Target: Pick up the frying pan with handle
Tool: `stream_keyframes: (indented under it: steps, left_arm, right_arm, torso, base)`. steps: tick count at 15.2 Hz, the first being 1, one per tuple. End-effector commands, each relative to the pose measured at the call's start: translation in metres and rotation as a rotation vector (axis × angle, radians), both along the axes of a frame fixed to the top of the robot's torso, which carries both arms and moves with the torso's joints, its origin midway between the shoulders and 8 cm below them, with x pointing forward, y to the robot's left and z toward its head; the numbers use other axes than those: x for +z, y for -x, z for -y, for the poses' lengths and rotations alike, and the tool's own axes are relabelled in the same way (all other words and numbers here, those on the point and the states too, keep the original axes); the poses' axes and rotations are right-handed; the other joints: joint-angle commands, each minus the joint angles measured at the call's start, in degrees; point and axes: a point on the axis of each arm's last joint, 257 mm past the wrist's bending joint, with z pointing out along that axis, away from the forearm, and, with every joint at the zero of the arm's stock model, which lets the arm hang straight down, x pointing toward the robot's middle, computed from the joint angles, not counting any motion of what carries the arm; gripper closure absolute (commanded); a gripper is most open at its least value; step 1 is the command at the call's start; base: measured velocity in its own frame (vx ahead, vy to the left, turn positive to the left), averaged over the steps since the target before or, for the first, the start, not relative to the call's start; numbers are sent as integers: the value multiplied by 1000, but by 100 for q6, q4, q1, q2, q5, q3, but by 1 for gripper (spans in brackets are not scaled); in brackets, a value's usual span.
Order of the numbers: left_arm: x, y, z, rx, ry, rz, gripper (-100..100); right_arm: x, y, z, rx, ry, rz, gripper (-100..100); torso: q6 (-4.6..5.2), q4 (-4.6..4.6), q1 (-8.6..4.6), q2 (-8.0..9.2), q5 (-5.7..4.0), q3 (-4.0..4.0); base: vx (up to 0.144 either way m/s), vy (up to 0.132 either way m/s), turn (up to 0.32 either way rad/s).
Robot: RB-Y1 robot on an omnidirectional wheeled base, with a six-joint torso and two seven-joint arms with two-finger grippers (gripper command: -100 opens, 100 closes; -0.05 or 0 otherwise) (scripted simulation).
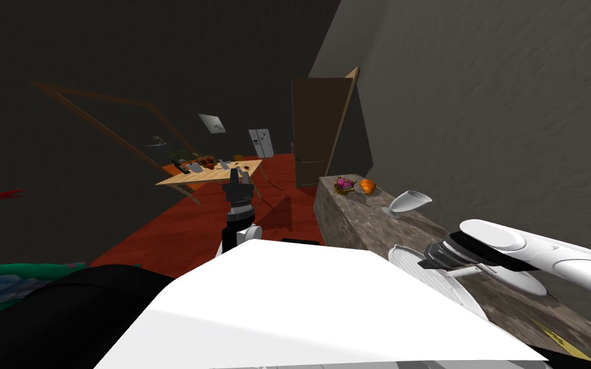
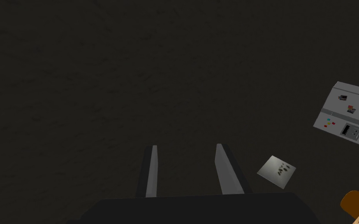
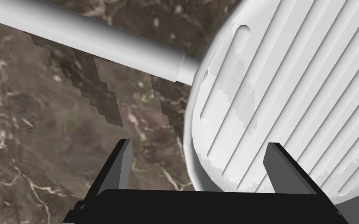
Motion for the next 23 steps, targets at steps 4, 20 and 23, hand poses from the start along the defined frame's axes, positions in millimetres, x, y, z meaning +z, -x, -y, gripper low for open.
stream_keyframes:
  steps: [4, 20, 23]
  left_arm:
    - [0, 0, 0, 0, 0, 0, 0]
    - [0, 0, 0, 0, 0, 0, 0]
    - [0, 0, 0, 0, 0, 0, 0]
  right_arm:
    - [1, 25, 13, -33, 12, -16, -100]
    - [9, -6, 6, -28, 4, 44, 100]
    - [12, -26, -3, -15, -6, 71, 100]
  torso:
    - [0, 1, -4, 2, 1, 1]
    - [-7, 1, -9, -2, -2, -1]
    - [-4, 2, -9, -3, -2, -1]
  base:
    - [2, 9, 25]
    - [-1, -1, -9]
    - [-6, -21, -109]
